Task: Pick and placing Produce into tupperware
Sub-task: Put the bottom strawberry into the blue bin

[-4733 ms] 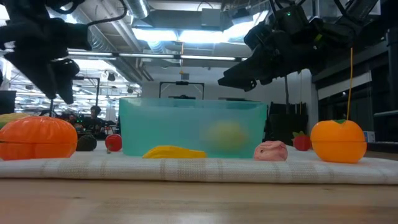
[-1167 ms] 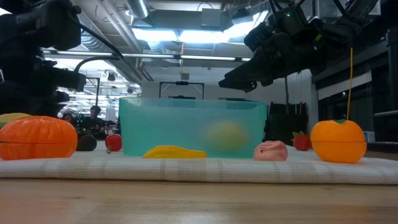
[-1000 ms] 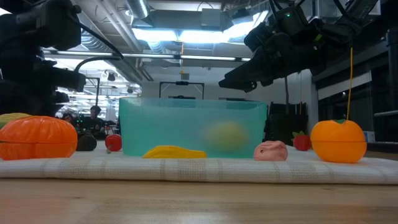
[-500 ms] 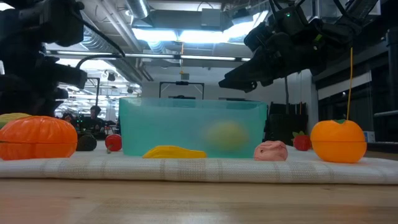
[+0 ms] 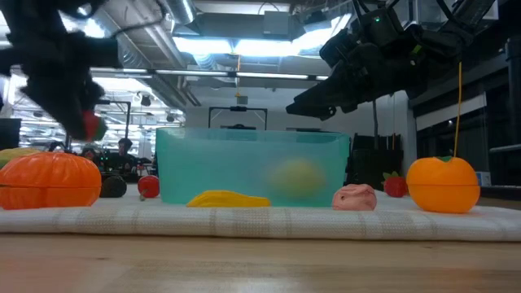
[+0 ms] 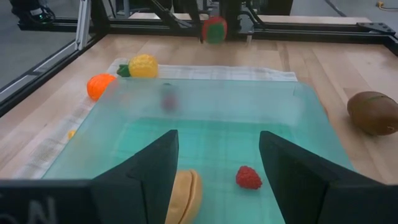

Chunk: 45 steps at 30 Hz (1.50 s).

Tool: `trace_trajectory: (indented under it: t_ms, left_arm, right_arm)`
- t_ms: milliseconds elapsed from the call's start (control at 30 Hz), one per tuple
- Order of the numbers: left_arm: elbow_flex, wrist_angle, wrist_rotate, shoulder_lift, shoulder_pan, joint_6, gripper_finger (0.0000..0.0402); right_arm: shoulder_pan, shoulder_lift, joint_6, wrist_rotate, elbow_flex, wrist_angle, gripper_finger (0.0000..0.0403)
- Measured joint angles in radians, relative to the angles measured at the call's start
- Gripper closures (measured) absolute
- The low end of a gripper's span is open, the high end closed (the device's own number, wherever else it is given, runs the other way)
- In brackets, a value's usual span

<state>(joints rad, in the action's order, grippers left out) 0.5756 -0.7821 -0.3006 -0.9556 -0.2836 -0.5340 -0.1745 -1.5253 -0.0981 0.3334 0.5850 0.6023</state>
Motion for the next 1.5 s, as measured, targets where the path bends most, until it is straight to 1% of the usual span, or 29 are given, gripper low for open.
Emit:
trace_trajectory:
  t_ms: [67,200,300,400,567,700,800,933,1067,1133,1333,1400,1500]
  left_arm:
    - [0.001,-0.002,-0.008,0.064,0.0,0.014,0.0218]
    - [0.001,-0.003,-0.057,0.19,-0.001,0.028,0.0218]
    - [0.001,0.003,-0.105,0.276,-0.014,0.049,0.0218]
    - [0.0,0.036,-0.175,0.357,-0.044,0.073,0.0218]
    - [-0.074,0.203,-0.258,0.477,-0.114,0.171,0.0218]
    - [-0.179,0.327,-0.312,0.555,-0.159,0.224,0.0218]
    - [-0.269,0.455,-0.326,0.606,-0.174,0.28,0.0218]
    - [-0.36,0.596,-0.31,0.657,-0.183,0.332,0.0218]
    - [-0.397,0.651,-0.308,0.685,-0.183,0.363,0.0218]
    - [-0.406,0.684,-0.299,0.688,-0.182,0.387,0.0218]
    - [-0.409,0.696,-0.284,0.688,-0.179,0.42,0.0218]
    - [-0.409,0.696,-0.283,0.688,-0.174,0.437,0.0218]
    - [-0.409,0.696,-0.283,0.688,-0.155,0.453,0.0218]
  right_arm:
    - [0.0,0.0,0.0,0.0,0.0,0.0,0.0176]
    - [0.0,0.0,0.0,0.0,0.0,-0.001,0.0176]
    - [0.0,0.0,0.0,0.0,0.0,-0.002,0.0176]
    - [0.0,0.0,0.0,0.0,0.0,-0.003,0.0176]
    - [0.0,0.0,-0.002,0.0,0.0,-0.004,0.0176]
    - [0.0,0.0,-0.013,0.0,0.0,-0.009,0.0176]
    - [0.0,0.0,-0.014,0.0,0.0,-0.01,0.0176]
    - [0.0,0.0,-0.015,0.024,0.0,-0.006,0.0176]
    - [-0.01,0.0,-0.013,0.11,0.0,0.014,0.0176]
    - [-0.019,0.0,-0.005,0.135,0.0,0.018,0.0176]
    - [-0.052,0.008,0.011,0.137,-0.001,0.02,0.0176]
    - [-0.06,0.033,0.011,0.137,-0.001,0.019,0.0176]
    - [-0.066,0.102,0.006,0.137,-0.015,0.017,0.0176]
